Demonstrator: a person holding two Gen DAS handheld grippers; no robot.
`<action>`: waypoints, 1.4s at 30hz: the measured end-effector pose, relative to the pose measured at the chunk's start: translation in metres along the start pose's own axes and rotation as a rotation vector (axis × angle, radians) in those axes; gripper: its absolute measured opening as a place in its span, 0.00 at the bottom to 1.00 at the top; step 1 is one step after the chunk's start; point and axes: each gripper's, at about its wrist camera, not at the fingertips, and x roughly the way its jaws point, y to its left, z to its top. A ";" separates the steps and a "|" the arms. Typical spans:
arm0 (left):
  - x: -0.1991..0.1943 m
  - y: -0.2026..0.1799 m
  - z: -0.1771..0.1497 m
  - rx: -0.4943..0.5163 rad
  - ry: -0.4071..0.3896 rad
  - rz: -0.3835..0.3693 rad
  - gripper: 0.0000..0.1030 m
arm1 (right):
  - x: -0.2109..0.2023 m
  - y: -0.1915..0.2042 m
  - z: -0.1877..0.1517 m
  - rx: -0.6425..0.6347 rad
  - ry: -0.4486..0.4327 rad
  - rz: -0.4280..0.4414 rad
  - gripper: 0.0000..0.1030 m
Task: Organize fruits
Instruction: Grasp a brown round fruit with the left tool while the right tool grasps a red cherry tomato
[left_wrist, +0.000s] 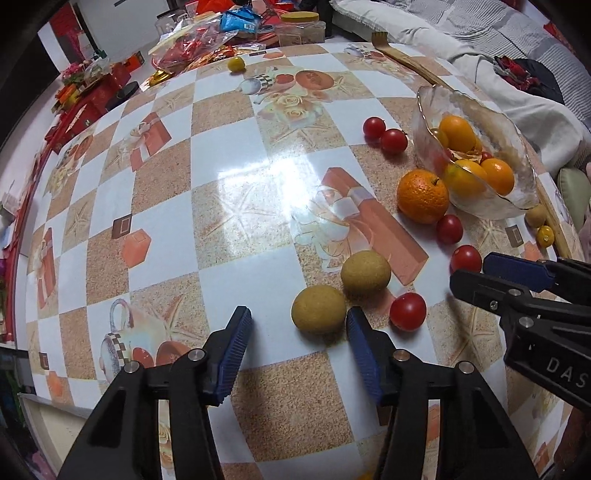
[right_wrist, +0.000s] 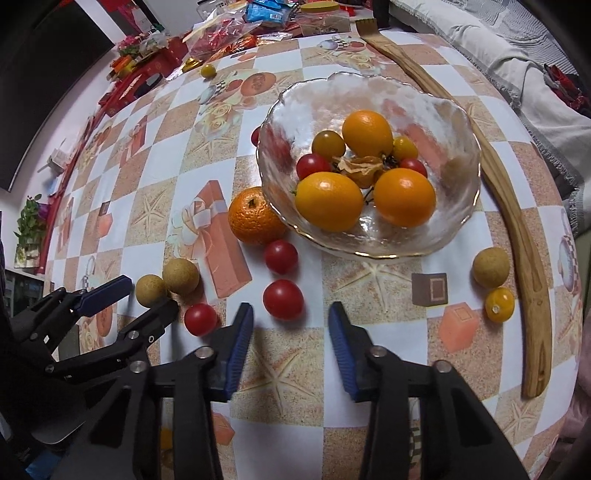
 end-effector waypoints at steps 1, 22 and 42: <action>0.000 0.000 0.001 -0.001 -0.003 -0.008 0.43 | 0.000 -0.001 0.000 0.006 0.001 0.009 0.25; -0.054 0.020 -0.057 -0.096 -0.031 -0.076 0.29 | -0.031 -0.001 -0.039 -0.008 0.026 0.021 0.21; -0.074 0.051 -0.109 -0.180 -0.003 -0.059 0.29 | -0.006 0.011 -0.019 -0.034 0.031 -0.004 0.22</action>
